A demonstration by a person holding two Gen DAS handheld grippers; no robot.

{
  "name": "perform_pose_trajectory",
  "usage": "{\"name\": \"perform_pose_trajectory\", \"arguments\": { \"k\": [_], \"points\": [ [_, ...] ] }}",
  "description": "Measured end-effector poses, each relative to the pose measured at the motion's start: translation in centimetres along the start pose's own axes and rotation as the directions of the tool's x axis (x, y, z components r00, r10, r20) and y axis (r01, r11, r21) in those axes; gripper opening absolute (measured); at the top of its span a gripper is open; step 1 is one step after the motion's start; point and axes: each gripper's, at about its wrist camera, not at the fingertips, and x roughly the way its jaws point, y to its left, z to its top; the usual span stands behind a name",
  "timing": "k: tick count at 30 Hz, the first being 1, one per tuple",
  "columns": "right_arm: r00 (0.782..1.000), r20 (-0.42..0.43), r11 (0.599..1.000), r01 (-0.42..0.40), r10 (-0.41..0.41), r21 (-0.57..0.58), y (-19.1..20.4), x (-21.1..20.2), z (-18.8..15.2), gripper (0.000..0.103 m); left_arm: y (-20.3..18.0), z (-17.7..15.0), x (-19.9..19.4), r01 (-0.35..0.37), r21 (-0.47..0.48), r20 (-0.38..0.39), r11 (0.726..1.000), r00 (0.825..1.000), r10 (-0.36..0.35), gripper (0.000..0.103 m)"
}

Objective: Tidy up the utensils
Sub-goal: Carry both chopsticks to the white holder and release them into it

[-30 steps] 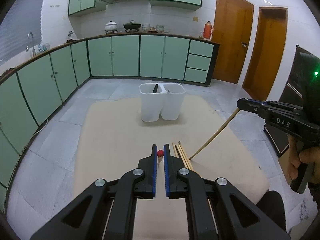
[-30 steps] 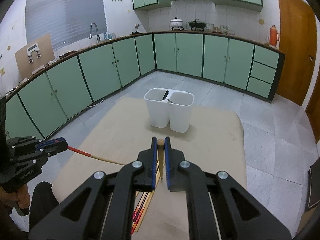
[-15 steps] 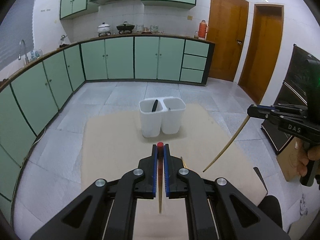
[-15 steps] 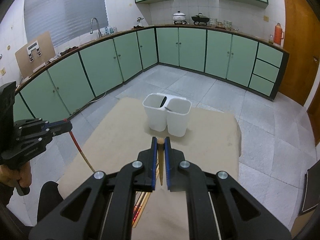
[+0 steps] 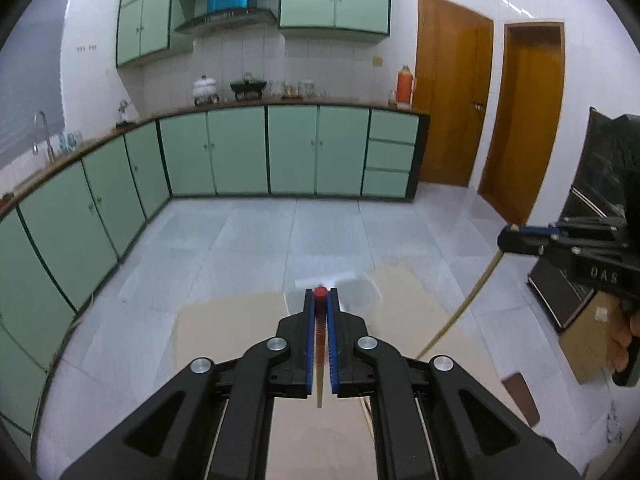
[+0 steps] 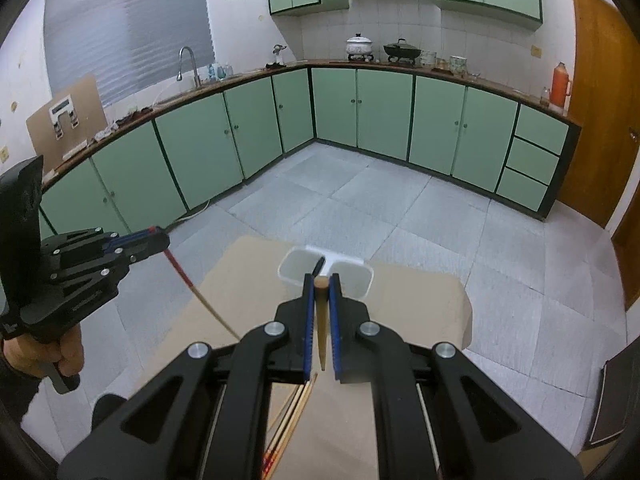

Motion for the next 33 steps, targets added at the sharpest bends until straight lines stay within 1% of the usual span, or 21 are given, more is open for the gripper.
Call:
{"name": "perform_pose_trajectory", "arguments": {
  "k": [2, 8, 11, 13, 16, 18, 20, 25, 27, 28, 29, 32, 33],
  "points": [
    [1.000, 0.009, 1.000, 0.007, -0.007, 0.006, -0.3, 0.2, 1.7, 0.006, -0.1, 2.1, 0.5, -0.014, 0.001, 0.025, 1.000, 1.000, 0.014, 0.006],
    [0.998, 0.039, 0.999, 0.048, -0.048, 0.001, -1.1, 1.8, 5.4, 0.006, 0.1, 6.5, 2.7, -0.039, -0.016, 0.080, 0.999, 0.996, 0.040, 0.006],
    [0.996, 0.055, 0.998, 0.065, -0.065, 0.012, -1.8, 3.3, 6.8, 0.006, 0.3, 7.8, 4.2, -0.045, -0.022, 0.108, 0.999, 0.993, 0.047, 0.006],
    [0.996, 0.062, 0.997, 0.068, -0.069, 0.026, -2.5, 4.5, 7.4, 0.006, 0.4, 8.1, 5.4, -0.045, -0.025, 0.117, 0.999, 0.992, 0.048, 0.006],
    [0.996, 0.056, 0.996, 0.069, -0.072, 0.056, -3.7, 7.2, 7.7, 0.006, 1.1, 7.7, 7.7, -0.051, -0.041, 0.122, 0.998, 0.991, 0.056, 0.006],
    [0.996, 0.037, 0.994, 0.075, -0.078, 0.080, -4.7, 9.4, 7.2, 0.006, 1.7, 6.8, 9.7, -0.054, -0.053, 0.111, 0.997, 0.992, 0.060, 0.006],
    [0.997, 0.018, 0.992, 0.073, -0.075, 0.102, -5.5, 11.0, 6.5, 0.006, 2.3, 5.6, 12.1, -0.050, -0.068, 0.077, 0.996, 0.995, 0.055, 0.006],
    [0.998, -0.040, 0.986, 0.058, -0.053, 0.157, -7.4, 14.8, 4.3, 0.006, 3.7, 3.0, 15.7, -0.059, -0.090, 0.009, 0.994, 0.998, 0.060, 0.006],
    [0.998, -0.042, 0.984, 0.056, -0.049, 0.172, -7.9, 15.3, 3.5, 0.010, 4.4, 2.4, 16.2, -0.067, -0.103, -0.005, 0.992, 0.998, 0.067, 0.006],
    [0.998, -0.038, 0.982, 0.050, -0.044, 0.180, -8.0, 15.3, 3.4, 0.011, 4.6, 2.2, 16.2, -0.072, -0.106, -0.007, 0.992, 0.997, 0.071, 0.008],
    [0.999, -0.032, 0.982, 0.048, -0.043, 0.185, -8.0, 15.1, 3.3, 0.013, 4.8, 2.0, 16.0, -0.075, -0.105, -0.010, 0.992, 0.997, 0.074, 0.014],
    [0.999, 0.008, 0.983, 0.043, -0.045, 0.177, -8.2, 13.2, 2.5, 0.020, 5.2, 1.7, 13.8, -0.077, -0.098, 0.018, 0.992, 0.997, 0.080, 0.024],
    [0.999, 0.023, 0.984, 0.038, -0.043, 0.173, -8.2, 12.2, 2.0, 0.021, 5.3, 1.7, 13.1, -0.077, -0.098, 0.027, 0.992, 0.996, 0.080, 0.027]
  ]
}}
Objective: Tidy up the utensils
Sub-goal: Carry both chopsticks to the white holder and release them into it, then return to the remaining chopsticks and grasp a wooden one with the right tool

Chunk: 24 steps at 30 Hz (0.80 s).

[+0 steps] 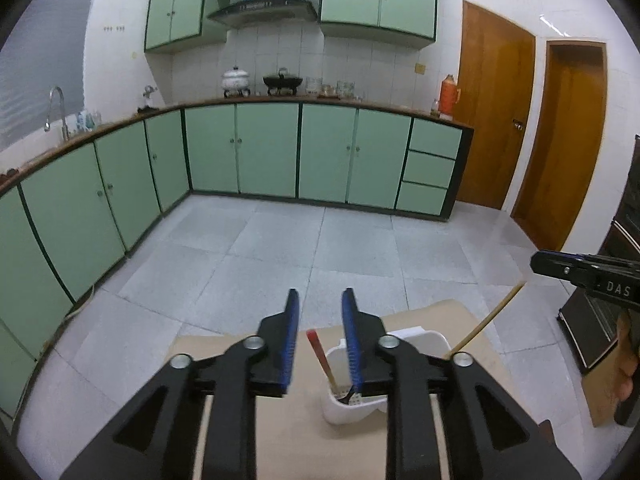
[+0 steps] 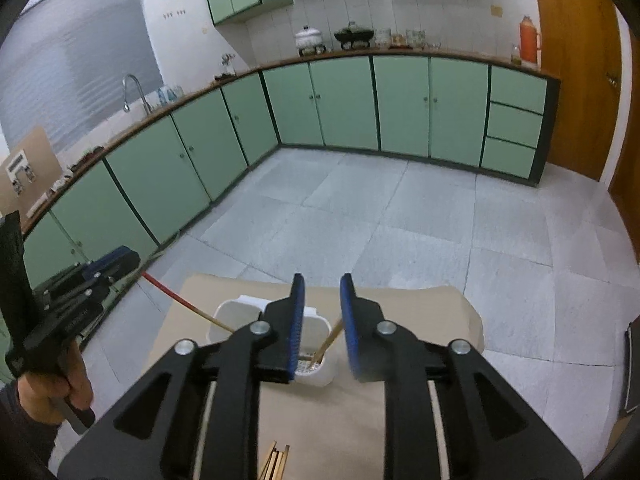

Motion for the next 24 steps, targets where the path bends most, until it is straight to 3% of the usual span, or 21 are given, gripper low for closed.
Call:
{"name": "perform_pose_trajectory", "arguments": {
  "k": [3, 6, 10, 14, 18, 22, 24],
  "points": [
    [0.999, 0.048, 1.000, -0.011, 0.012, -0.014, -0.1, -3.0, -2.0, 0.022, 0.7, -0.6, -3.7, 0.003, 0.002, 0.042, 1.000, 0.999, -0.003, 0.036],
    [0.994, 0.109, 0.999, -0.004, 0.010, -0.053, 0.3, -6.7, -6.1, 0.025, 1.0, -2.2, -6.9, -0.009, 0.014, 0.079, 1.000, 0.997, 0.008, 0.047],
    [0.989, 0.147, 0.996, 0.021, -0.008, -0.087, 1.1, -10.1, -14.8, 0.032, 1.5, -6.9, -11.1, -0.002, 0.008, 0.086, 1.000, 0.996, 0.001, 0.054],
    [0.995, 0.097, 0.997, 0.020, -0.013, -0.072, 2.3, -10.4, -24.9, 0.033, 1.2, -13.6, -14.2, -0.019, 0.020, 0.086, 1.000, 0.996, 0.017, 0.061],
    [1.000, 0.005, 0.998, 0.022, -0.021, -0.065, 4.8, -8.8, -35.0, 0.033, 1.0, -21.5, -16.4, -0.036, -0.032, 0.056, 0.999, 0.998, 0.038, 0.061],
    [0.996, -0.075, 0.989, 0.028, -0.039, -0.148, 8.1, -7.3, -41.0, 0.032, 0.4, -27.2, -18.3, -0.072, -0.045, 0.061, 0.996, 0.995, 0.075, 0.062],
    [0.994, -0.107, 0.986, 0.008, -0.026, -0.167, 9.2, -7.0, -42.6, 0.032, 0.4, -29.3, -18.9, -0.050, -0.082, 0.031, 0.995, 0.998, 0.053, 0.062]
  ]
}}
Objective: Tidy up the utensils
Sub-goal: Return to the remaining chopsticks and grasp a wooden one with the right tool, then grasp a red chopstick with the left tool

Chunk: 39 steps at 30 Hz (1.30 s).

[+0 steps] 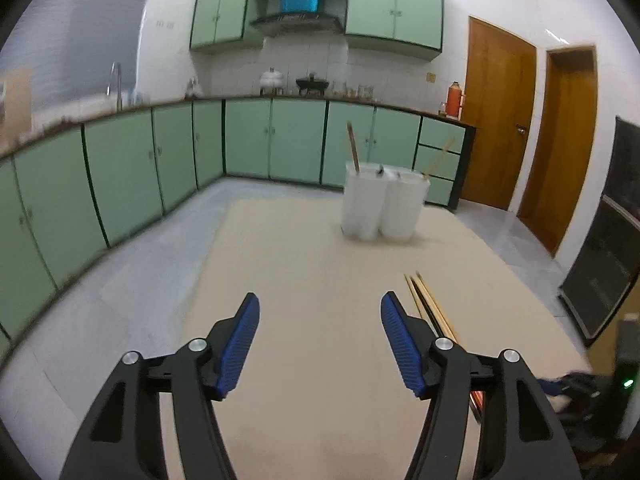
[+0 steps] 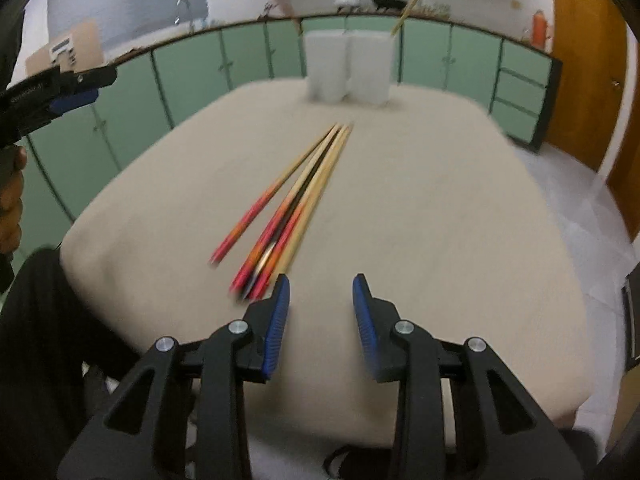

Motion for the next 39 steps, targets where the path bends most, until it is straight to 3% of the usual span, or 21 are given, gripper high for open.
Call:
{"name": "perform_pose_trajectory", "arguments": {
  "k": [5, 14, 16, 20, 33, 34, 37, 39],
  "points": [
    [1.000, 0.009, 0.996, 0.012, -0.011, -0.093, 2.4, 0.5, -0.4, 0.036, -0.2, -2.7, -0.1, -0.005, -0.007, -0.031, 1.000, 0.999, 0.005, 0.063],
    [1.000, 0.028, 0.997, -0.006, 0.008, -0.077, 1.3, 1.3, 0.6, 0.033, -1.8, -3.9, 0.9, 0.042, 0.031, -0.079, 0.999, 0.996, -0.040, 0.063],
    [0.999, 0.023, 0.997, -0.023, 0.025, -0.070, 1.2, 1.0, 0.7, 0.037, -2.7, -4.5, 1.3, 0.064, 0.057, -0.102, 0.996, 0.993, -0.058, 0.063],
    [0.999, 0.028, 0.998, -0.014, 0.015, -0.060, 0.5, 0.7, 0.1, 0.036, -5.1, -6.3, 2.1, 0.116, 0.111, -0.157, 0.987, 0.983, -0.098, 0.063],
    [0.999, 0.045, 1.000, -0.012, 0.012, -0.011, -1.5, 1.7, 1.2, 0.032, -8.4, -8.3, 4.8, 0.167, 0.171, -0.232, 0.971, 0.965, -0.125, 0.063],
    [0.999, 0.046, 1.000, -0.007, 0.008, -0.018, -1.5, 1.7, 1.2, 0.030, -8.7, -8.3, 5.1, 0.170, 0.178, -0.234, 0.969, 0.964, -0.126, 0.063],
    [0.999, 0.049, 1.000, 0.023, -0.023, -0.010, -2.1, 1.7, 1.3, 0.010, -9.8, -8.7, 5.9, 0.180, 0.193, -0.250, 0.965, 0.960, -0.129, 0.063],
    [0.998, 0.050, 0.999, 0.034, -0.034, 0.011, -2.8, 1.7, 1.3, 0.007, -10.2, -9.0, 6.5, 0.174, 0.203, -0.256, 0.963, 0.959, -0.120, 0.063]
  ]
}}
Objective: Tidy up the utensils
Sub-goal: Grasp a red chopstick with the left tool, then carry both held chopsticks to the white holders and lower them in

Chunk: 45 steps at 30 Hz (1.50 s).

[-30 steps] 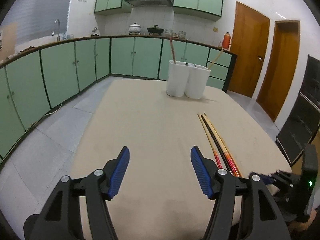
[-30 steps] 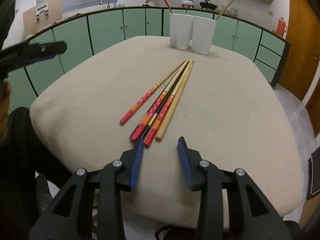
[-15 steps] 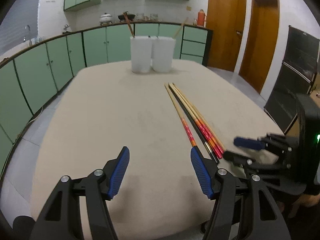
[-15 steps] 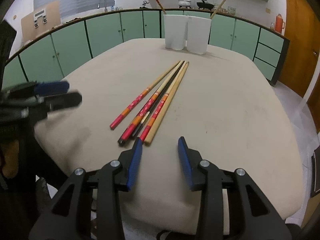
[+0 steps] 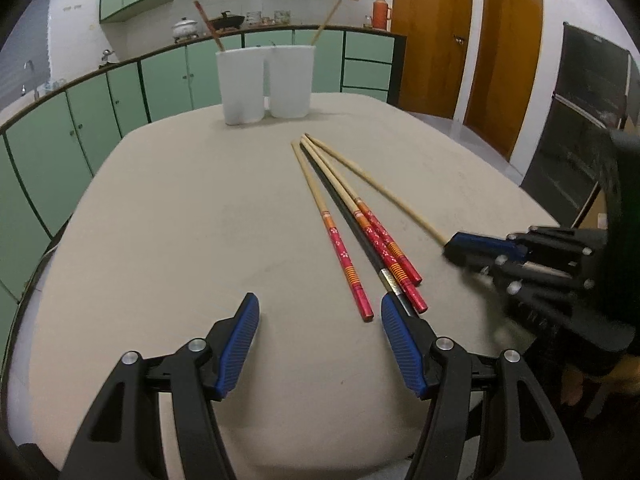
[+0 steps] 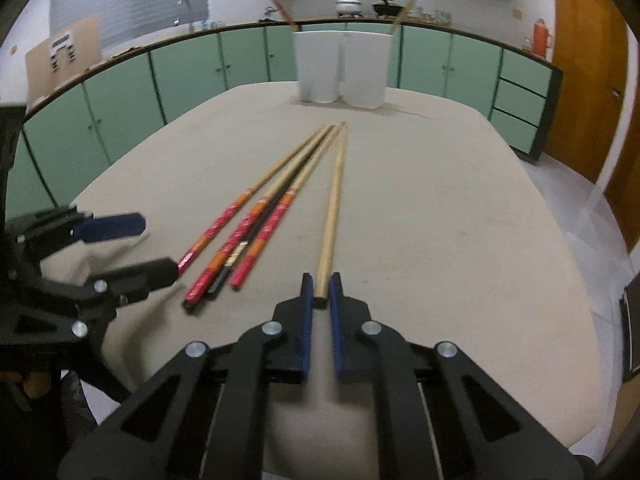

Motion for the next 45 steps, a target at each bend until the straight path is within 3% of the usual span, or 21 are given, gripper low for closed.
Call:
{"name": "perform_pose_trajectory", "arguments": {
  "k": [4, 6, 11, 12, 19, 21, 24, 27, 28, 31, 40, 45],
  "points": [
    [1.000, 0.004, 0.998, 0.024, -0.025, 0.050, -1.5, -0.2, -0.2, 0.006, -0.2, 0.0, 0.6, -0.014, 0.003, 0.001, 1.000, 1.000, 0.014, 0.062],
    [1.000, 0.005, 0.998, 0.030, -0.030, 0.062, -1.8, -0.3, -0.2, 0.006, -0.1, 0.0, 0.7, -0.029, -0.006, 0.013, 1.000, 0.999, 0.029, 0.057],
    [0.999, 0.010, 0.997, 0.038, -0.039, 0.067, -1.7, -0.2, -0.4, 0.006, 0.9, 0.0, 0.7, -0.091, -0.064, 0.043, 0.994, 0.995, 0.094, 0.010],
    [0.998, 0.013, 0.996, 0.053, -0.054, 0.072, -1.6, -0.3, -0.5, 0.006, 1.3, 0.0, 0.7, -0.113, -0.079, 0.047, 0.990, 0.992, 0.117, 0.007],
    [0.989, 0.019, 0.981, 0.140, -0.144, 0.131, -1.7, -0.4, -0.6, 0.006, 3.2, -0.4, 0.0, -0.235, -0.175, 0.042, 0.956, 0.969, 0.245, 0.006],
    [0.995, 0.014, 0.988, 0.097, -0.099, 0.122, -1.2, -0.4, -0.7, 0.010, 3.3, -0.6, -0.2, -0.238, -0.162, 0.028, 0.958, 0.969, 0.246, 0.006],
    [0.997, 0.020, 0.992, 0.070, -0.073, 0.106, -0.9, -0.7, -0.9, 0.012, 2.9, -0.8, -0.5, -0.234, -0.122, 0.027, 0.965, 0.971, 0.238, 0.024],
    [0.998, 0.017, 0.991, 0.065, -0.068, 0.117, -1.1, -0.6, -0.9, 0.012, 3.2, -0.8, -0.3, -0.217, -0.118, 0.033, 0.969, 0.974, 0.222, 0.025],
    [0.998, 0.016, 0.991, 0.066, -0.068, 0.117, -1.2, -0.5, -0.8, 0.010, 3.3, -0.7, -0.2, -0.211, -0.121, 0.035, 0.970, 0.976, 0.216, 0.025],
    [0.998, 0.010, 0.991, 0.062, -0.064, 0.115, -1.3, -0.3, -0.5, 0.006, 3.7, -0.7, -0.1, -0.189, -0.130, 0.046, 0.973, 0.979, 0.197, 0.007],
    [0.997, 0.062, 0.985, 0.035, -0.046, 0.170, -1.9, -4.5, 1.7, 0.006, 4.6, 1.6, -3.7, -0.150, -0.201, 0.018, 0.968, 0.987, 0.157, 0.006],
    [0.989, 0.143, 0.989, 0.025, -0.046, 0.142, -1.8, -8.9, 4.8, 0.006, 4.7, 4.1, -8.0, -0.139, -0.188, 0.073, 0.972, 0.985, 0.155, 0.006]
  ]
}}
